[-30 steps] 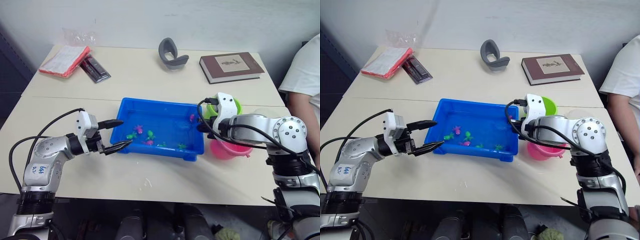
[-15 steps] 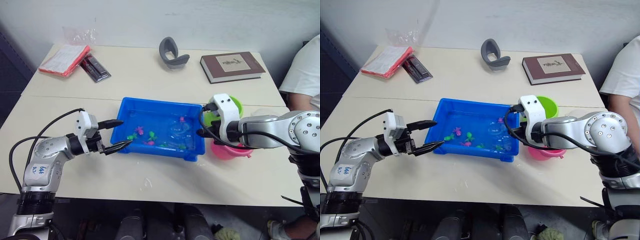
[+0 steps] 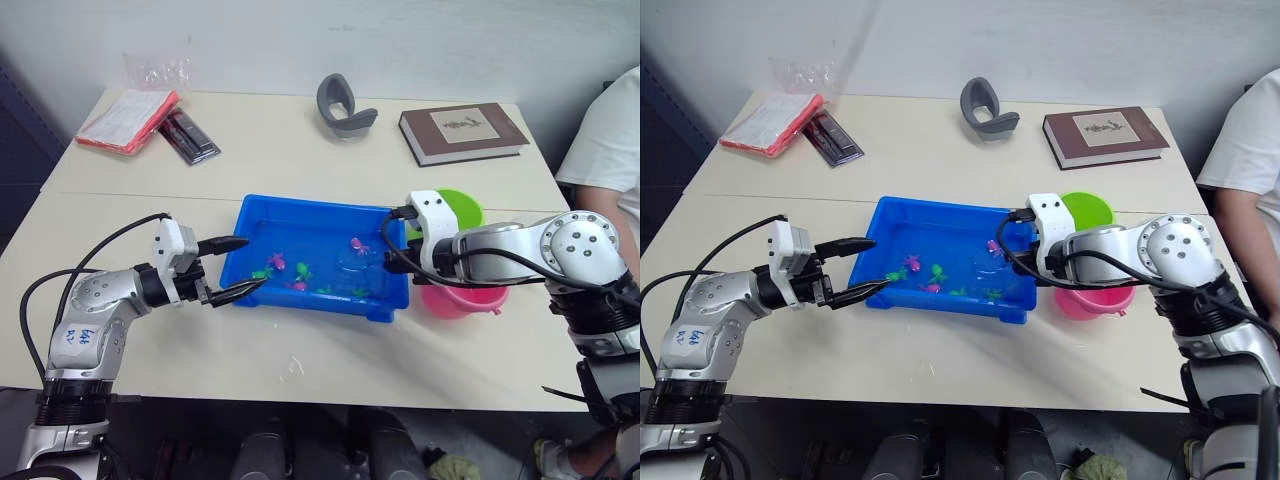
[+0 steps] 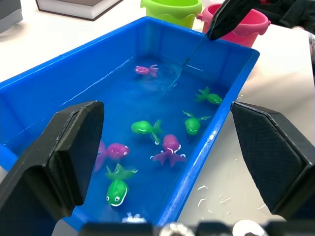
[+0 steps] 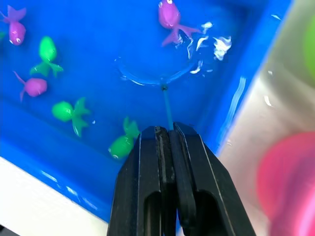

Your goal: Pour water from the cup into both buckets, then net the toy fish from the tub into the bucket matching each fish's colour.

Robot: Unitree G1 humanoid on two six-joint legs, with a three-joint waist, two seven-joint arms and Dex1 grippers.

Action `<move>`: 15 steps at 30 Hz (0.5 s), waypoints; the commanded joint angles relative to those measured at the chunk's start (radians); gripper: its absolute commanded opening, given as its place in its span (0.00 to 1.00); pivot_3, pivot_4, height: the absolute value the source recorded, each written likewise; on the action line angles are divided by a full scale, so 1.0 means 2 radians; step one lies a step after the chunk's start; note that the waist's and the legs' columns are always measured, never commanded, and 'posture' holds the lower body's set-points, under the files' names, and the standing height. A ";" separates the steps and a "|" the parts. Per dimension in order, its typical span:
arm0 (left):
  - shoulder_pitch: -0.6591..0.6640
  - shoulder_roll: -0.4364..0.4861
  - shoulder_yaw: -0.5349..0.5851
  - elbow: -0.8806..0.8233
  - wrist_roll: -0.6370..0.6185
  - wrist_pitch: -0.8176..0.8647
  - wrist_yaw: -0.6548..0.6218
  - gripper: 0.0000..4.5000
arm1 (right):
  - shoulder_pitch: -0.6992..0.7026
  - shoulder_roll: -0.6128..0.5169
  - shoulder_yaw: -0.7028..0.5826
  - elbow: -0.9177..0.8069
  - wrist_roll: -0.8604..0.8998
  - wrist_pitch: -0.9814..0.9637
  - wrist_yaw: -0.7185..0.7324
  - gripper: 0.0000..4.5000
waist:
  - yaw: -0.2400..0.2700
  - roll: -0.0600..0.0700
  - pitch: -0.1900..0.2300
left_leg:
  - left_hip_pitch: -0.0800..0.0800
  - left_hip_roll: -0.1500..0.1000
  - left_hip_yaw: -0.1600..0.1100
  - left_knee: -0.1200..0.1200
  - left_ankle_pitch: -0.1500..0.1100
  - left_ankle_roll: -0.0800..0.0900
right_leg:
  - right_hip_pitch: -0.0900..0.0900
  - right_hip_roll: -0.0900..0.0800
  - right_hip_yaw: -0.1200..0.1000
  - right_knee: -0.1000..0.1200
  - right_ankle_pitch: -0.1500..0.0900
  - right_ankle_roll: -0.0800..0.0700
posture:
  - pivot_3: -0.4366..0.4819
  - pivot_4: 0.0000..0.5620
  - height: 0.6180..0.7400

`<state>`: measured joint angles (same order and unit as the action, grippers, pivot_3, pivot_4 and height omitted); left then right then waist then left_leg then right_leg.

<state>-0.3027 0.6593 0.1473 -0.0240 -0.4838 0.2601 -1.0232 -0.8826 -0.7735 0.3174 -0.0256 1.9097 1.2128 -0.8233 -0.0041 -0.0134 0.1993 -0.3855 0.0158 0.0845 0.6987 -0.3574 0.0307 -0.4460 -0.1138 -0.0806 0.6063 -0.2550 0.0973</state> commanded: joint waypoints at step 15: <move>0.010 0.014 0.018 -0.018 -0.006 0.000 0.001 0.98 | 0.112 -0.050 -0.129 -0.214 -0.268 -0.052 0.382 0.00 | 0.002 0.000 0.000 | -0.001 -0.001 0.000 0.000 -0.001 0.001 | 0.000 0.000 -0.002 -0.001 0.001 0.001 | 0.48 0.27 1.00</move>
<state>-0.2774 0.6707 0.1602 -0.0334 -0.4846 0.2657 -1.0172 -0.6724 -0.8541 0.1327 -0.3864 1.4211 1.1704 -0.1595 0.0007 -0.0138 0.1990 -0.3873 0.0145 0.0837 0.6989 -0.3584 0.0327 -0.4462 -0.1136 -0.0860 0.6037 -0.2538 0.0994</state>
